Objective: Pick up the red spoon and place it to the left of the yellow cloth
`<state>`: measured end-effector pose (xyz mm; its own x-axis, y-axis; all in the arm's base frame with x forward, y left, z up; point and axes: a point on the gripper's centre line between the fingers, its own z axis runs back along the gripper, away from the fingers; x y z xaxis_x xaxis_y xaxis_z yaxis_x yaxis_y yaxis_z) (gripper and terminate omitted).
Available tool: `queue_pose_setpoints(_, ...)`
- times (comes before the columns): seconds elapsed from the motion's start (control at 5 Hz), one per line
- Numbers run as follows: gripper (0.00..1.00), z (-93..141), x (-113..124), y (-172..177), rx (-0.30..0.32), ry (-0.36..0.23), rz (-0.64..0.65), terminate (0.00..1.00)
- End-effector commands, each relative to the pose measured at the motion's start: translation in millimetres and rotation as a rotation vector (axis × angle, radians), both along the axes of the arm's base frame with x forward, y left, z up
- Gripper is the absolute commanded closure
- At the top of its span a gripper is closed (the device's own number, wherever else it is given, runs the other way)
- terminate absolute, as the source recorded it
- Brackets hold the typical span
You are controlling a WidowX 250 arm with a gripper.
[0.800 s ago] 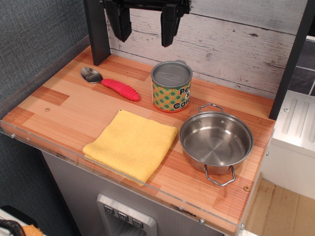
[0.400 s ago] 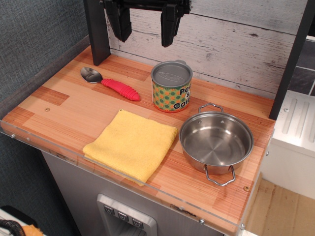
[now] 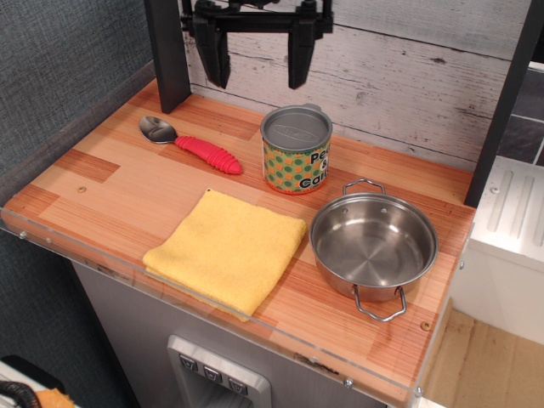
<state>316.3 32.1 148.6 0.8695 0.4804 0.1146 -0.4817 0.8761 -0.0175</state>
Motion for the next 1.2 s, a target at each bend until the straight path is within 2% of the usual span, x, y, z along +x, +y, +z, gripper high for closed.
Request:
queue_pose_setpoints(0.0, 0.00, -2, 25, 38, 0.005, -0.064, 0.391, 0.00)
queue_pose_setpoints(0.4, 0.00, -23, 40, 73, 0.001, -0.125, 0.800, 0.00)
queue_pose_setpoints(0.6, 0.00, -37, 52, 86, -0.011, -0.126, 0.879, 0.00)
queue_pose_setpoints(0.8, 0.00, -55, 59, 95, -0.015, -0.099, 0.887, 0.00)
queue_pose_setpoints(1.0, 0.00, -73, 56, 101, -0.003, -0.044, 0.873, 0.00)
